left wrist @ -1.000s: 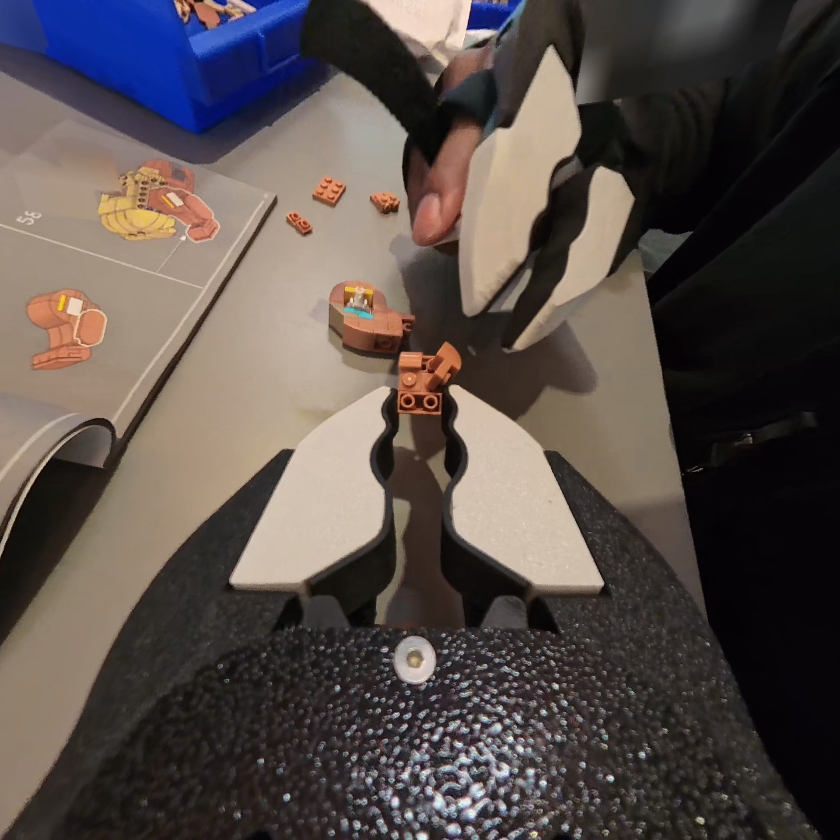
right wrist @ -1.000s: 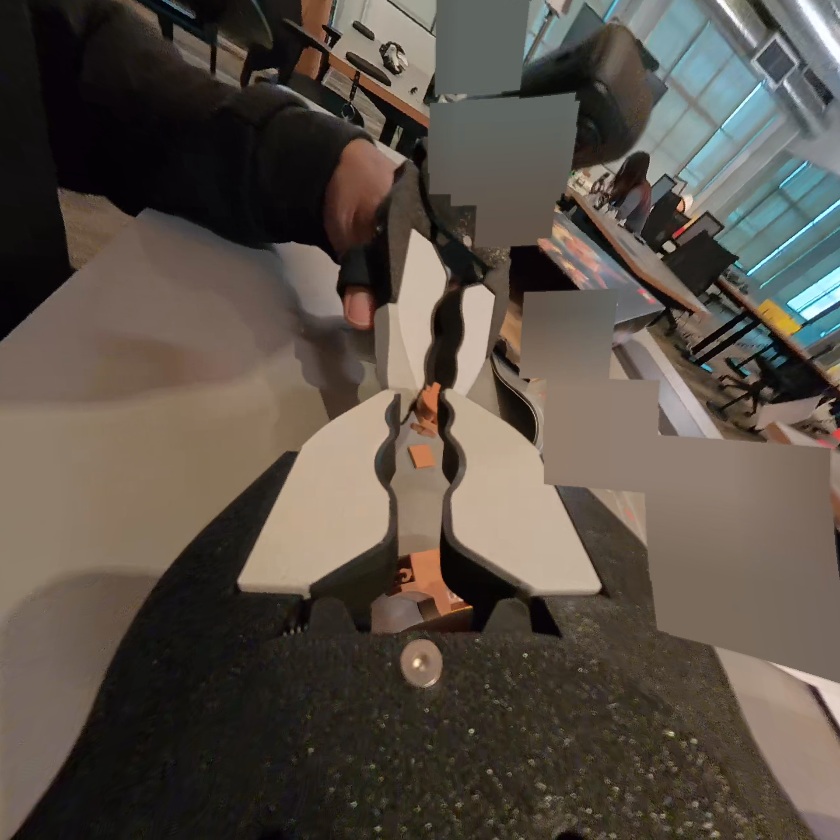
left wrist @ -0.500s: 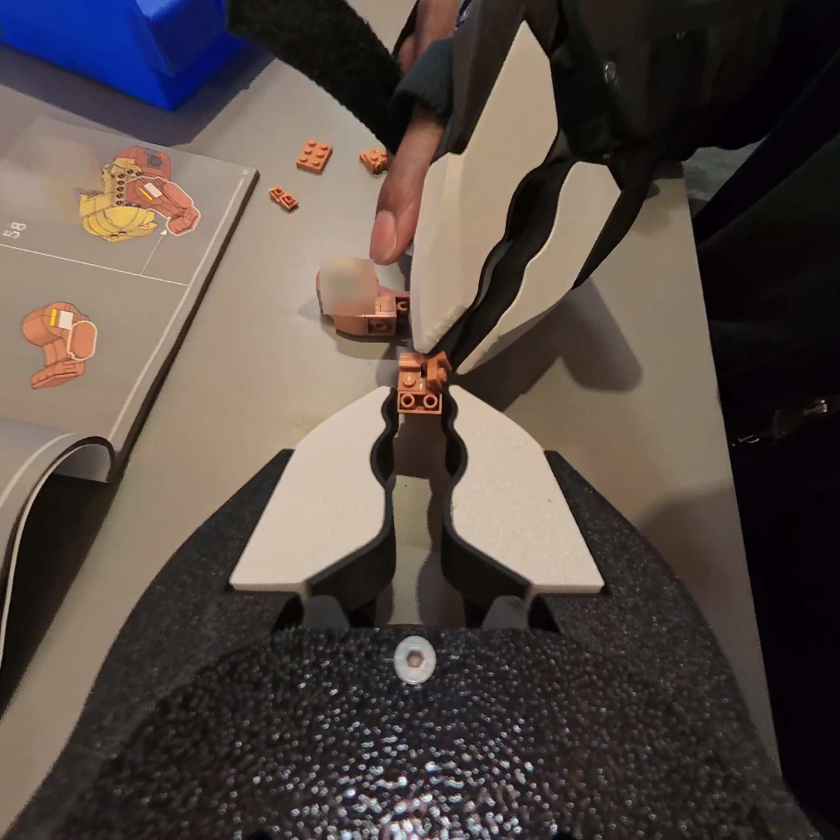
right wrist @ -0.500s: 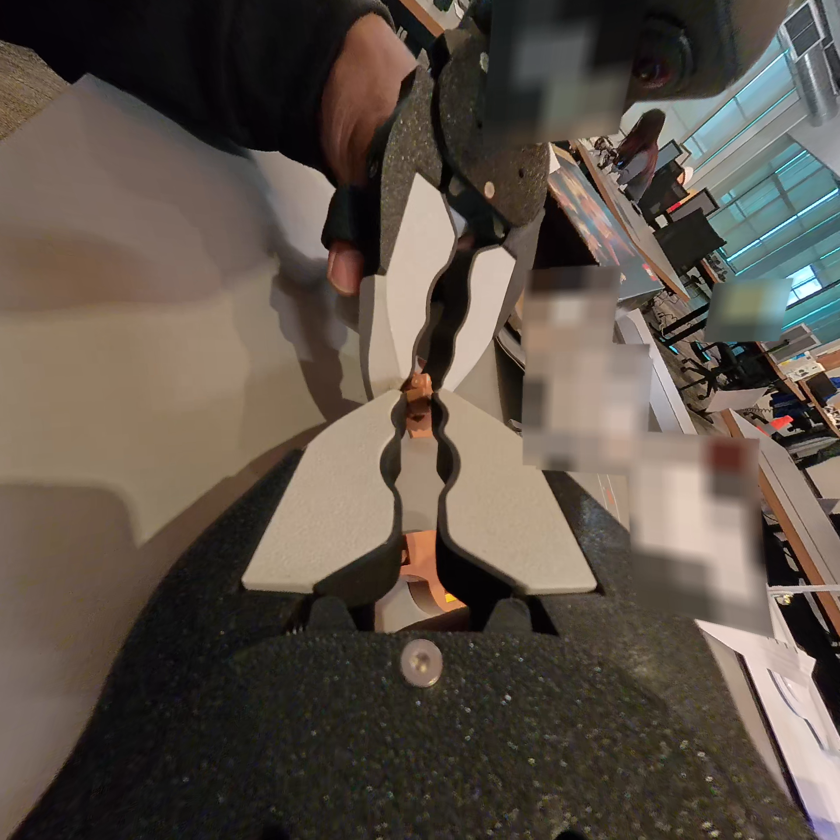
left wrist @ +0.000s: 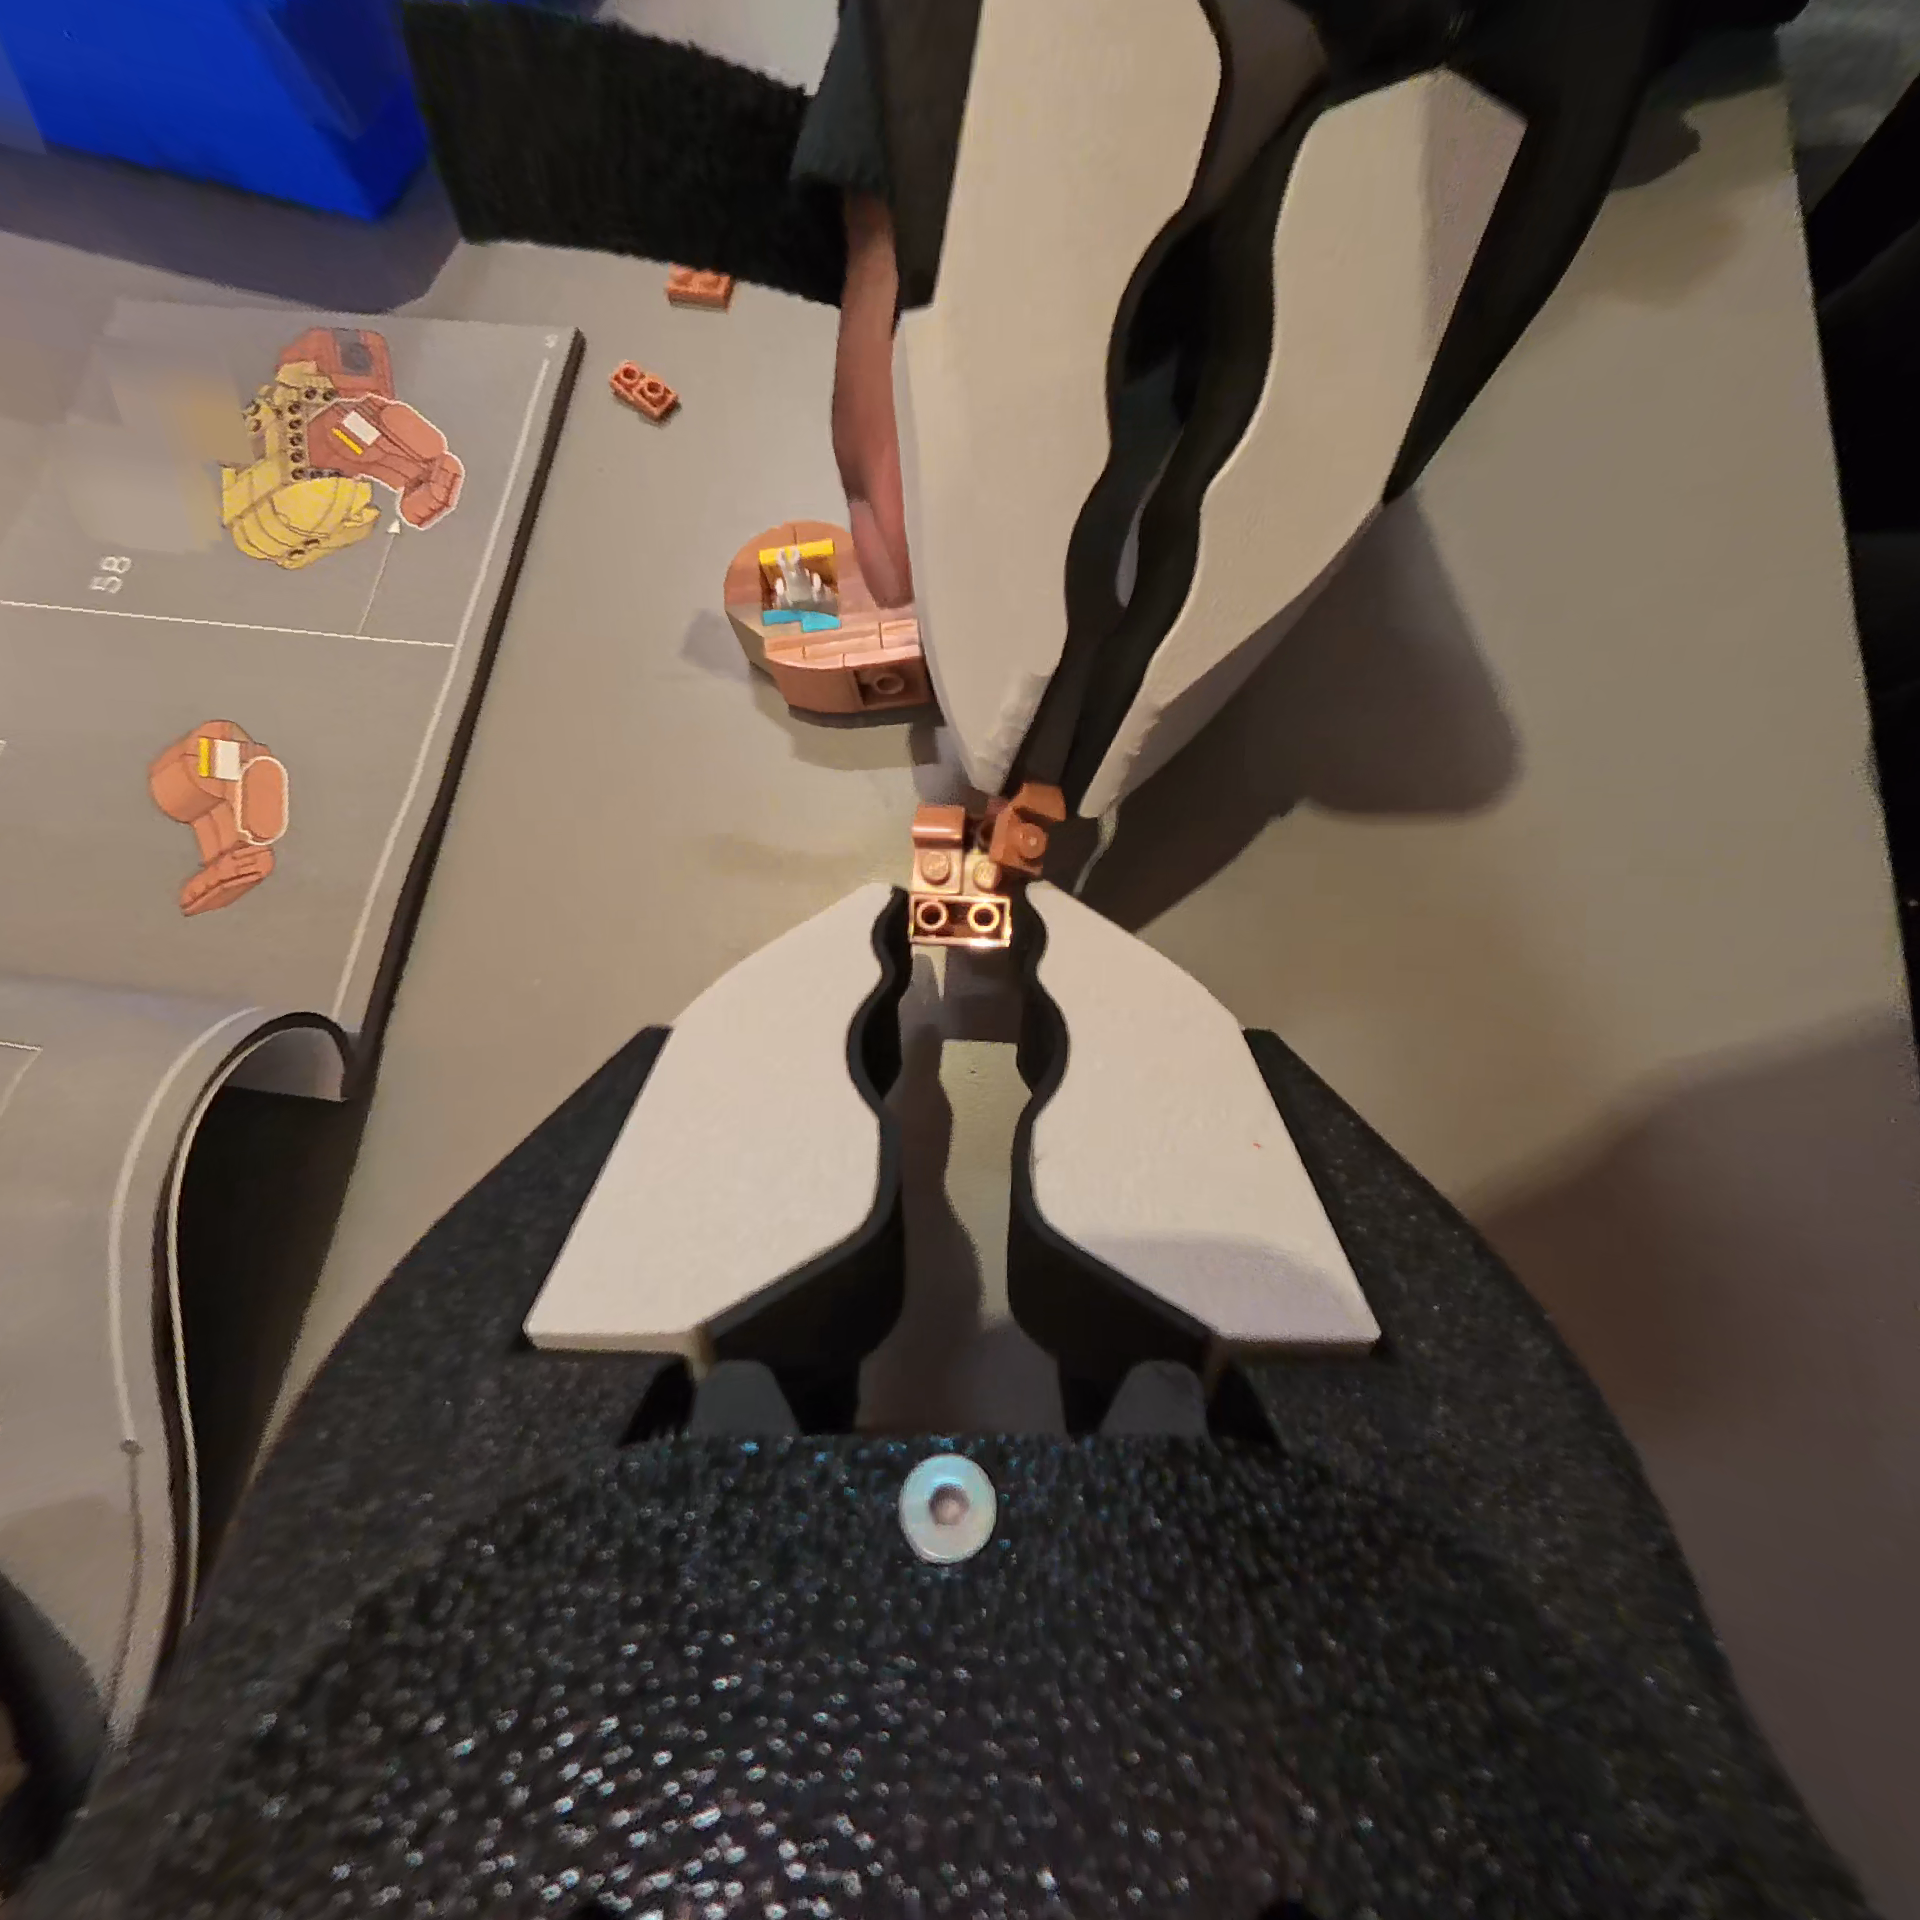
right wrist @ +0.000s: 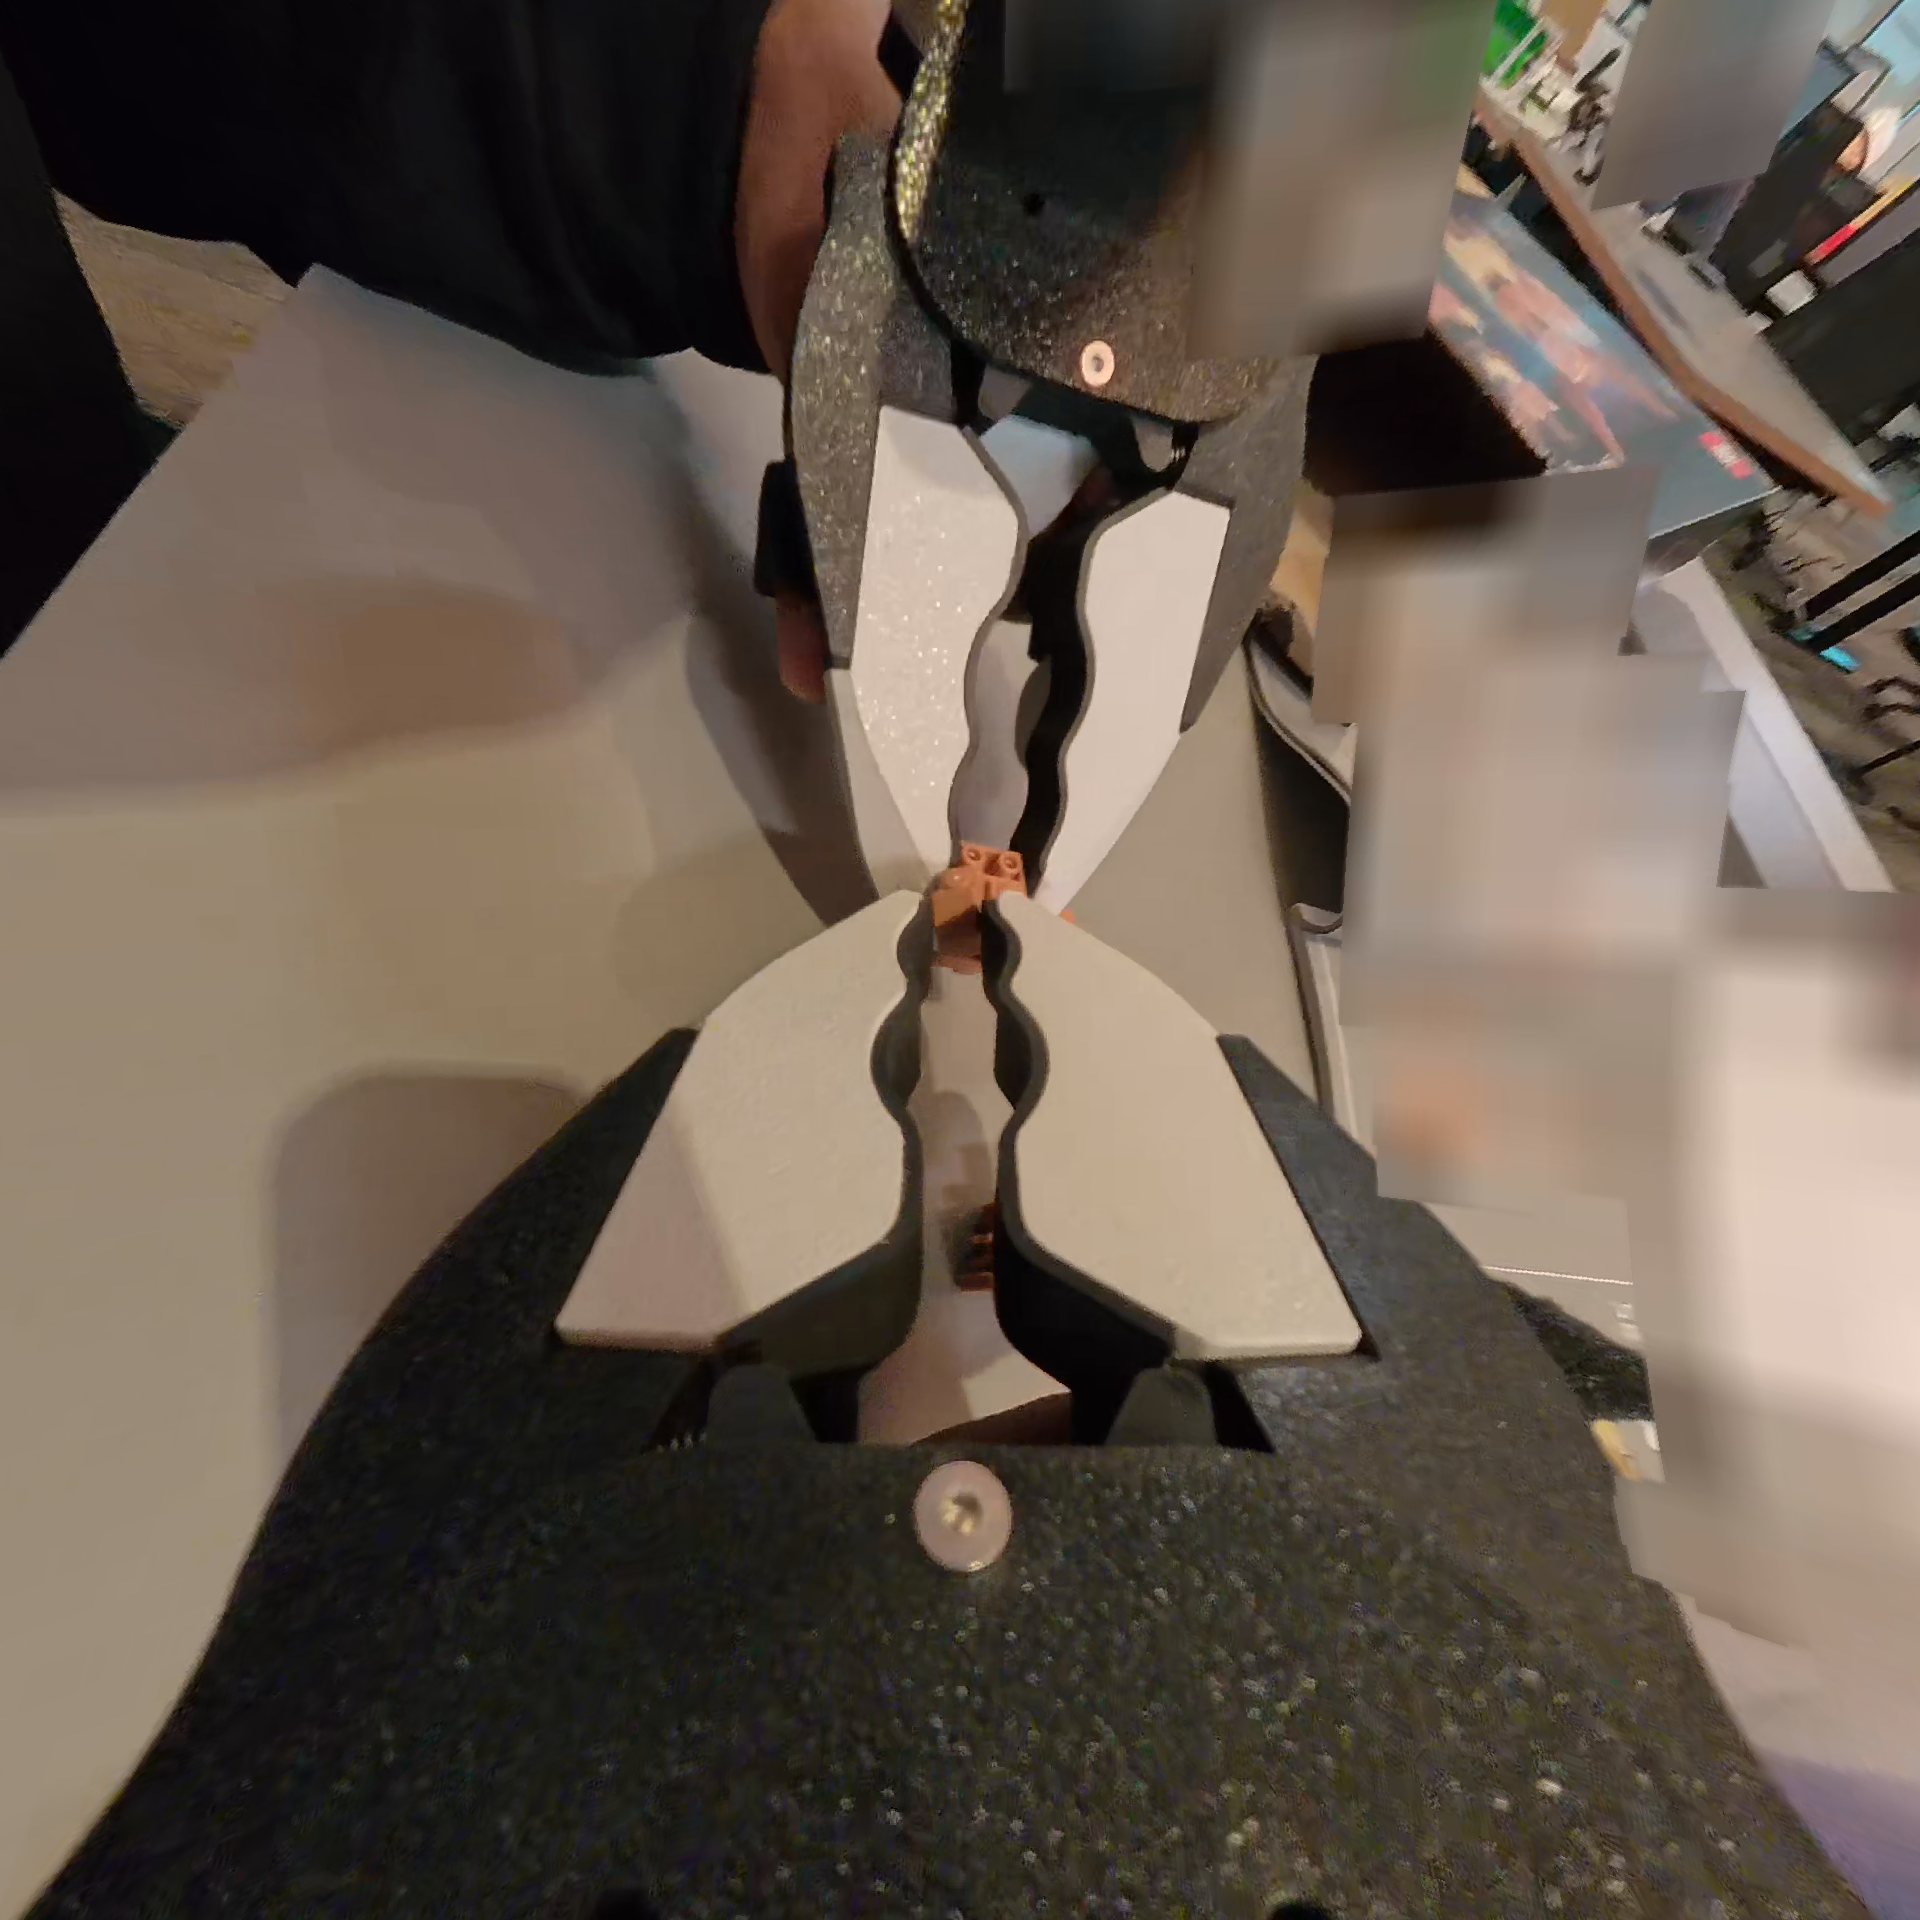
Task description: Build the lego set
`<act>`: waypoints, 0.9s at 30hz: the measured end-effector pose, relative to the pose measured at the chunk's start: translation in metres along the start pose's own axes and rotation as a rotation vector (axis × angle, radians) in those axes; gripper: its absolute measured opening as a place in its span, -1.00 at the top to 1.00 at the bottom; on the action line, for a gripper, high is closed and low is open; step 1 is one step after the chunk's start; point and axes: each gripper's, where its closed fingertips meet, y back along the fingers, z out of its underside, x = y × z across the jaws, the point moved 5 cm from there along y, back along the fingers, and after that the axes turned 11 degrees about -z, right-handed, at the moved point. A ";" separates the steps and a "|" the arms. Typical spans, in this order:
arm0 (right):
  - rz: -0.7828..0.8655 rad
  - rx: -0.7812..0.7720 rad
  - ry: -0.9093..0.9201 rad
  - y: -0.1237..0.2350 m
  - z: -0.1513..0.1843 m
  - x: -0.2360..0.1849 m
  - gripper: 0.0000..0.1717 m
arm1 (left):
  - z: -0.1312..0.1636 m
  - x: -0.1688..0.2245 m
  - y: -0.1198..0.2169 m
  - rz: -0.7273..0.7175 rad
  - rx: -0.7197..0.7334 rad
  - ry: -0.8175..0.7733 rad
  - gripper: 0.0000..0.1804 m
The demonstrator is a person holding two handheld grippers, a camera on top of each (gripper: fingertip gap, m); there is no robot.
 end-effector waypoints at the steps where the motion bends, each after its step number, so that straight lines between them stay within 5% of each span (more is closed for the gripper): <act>1: -0.010 0.000 -0.014 0.000 0.000 0.000 0.91 | 0.001 0.001 0.000 0.001 -0.003 -0.008 0.81; 27: -0.002 -0.014 -0.053 -0.002 0.003 0.002 0.79 | -0.001 0.003 0.001 0.066 0.030 0.043 0.81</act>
